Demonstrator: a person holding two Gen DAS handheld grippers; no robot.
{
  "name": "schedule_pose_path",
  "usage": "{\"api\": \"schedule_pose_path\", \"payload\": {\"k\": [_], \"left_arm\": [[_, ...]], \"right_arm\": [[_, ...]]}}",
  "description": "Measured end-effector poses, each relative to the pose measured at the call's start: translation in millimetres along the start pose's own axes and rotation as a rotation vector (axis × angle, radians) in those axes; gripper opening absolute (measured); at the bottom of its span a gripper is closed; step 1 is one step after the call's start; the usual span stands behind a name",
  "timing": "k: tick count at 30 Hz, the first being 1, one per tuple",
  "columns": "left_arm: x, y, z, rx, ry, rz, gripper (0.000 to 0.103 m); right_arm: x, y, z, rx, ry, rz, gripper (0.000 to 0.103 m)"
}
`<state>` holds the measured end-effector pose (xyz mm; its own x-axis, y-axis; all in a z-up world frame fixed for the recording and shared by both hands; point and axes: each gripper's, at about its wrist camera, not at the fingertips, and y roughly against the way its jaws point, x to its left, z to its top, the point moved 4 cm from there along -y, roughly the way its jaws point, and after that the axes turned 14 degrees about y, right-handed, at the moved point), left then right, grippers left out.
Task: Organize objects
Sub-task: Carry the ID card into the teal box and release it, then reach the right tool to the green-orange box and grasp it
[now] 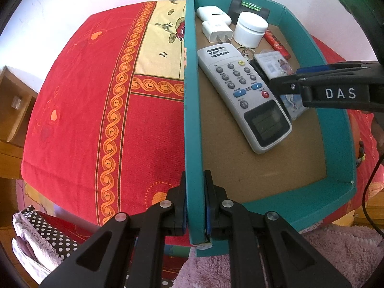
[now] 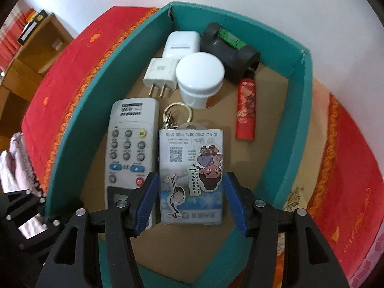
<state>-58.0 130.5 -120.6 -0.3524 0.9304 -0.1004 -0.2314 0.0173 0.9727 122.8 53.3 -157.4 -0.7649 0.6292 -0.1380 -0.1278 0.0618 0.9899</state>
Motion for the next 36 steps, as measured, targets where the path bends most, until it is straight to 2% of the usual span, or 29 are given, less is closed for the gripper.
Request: {"api": "schedule_pose_path", "payload": {"k": [5,12,16,23,28,32,36], "left_arm": [[0,1,0,0.0,-0.003,0.001,0.009],[0,1,0,0.0,-0.002,0.001,0.009],[0,1,0,-0.001,-0.004,0.001,0.009],[0,1,0,-0.001,-0.004,0.001,0.009],[1,1,0,-0.002,-0.004,0.0,0.009],[0,1,0,0.001,-0.005,0.0,0.009],[-1,1,1,0.003,0.004,0.004,0.009]], "right_arm": [[-7,15,-4,-0.046,-0.044,-0.066,0.057],[1,6,0,-0.017,0.008,-0.171,0.057],[3,3,4,-0.013,0.011,-0.195,0.057],[1,4,4,-0.021,0.019,-0.188,0.061],[-4,29,4,-0.121,-0.004,-0.145,0.069],[-16,60,-18,-0.184,-0.022,-0.097,0.069],[-39,80,-52,-0.203,-0.044,-0.065,0.07]]}}
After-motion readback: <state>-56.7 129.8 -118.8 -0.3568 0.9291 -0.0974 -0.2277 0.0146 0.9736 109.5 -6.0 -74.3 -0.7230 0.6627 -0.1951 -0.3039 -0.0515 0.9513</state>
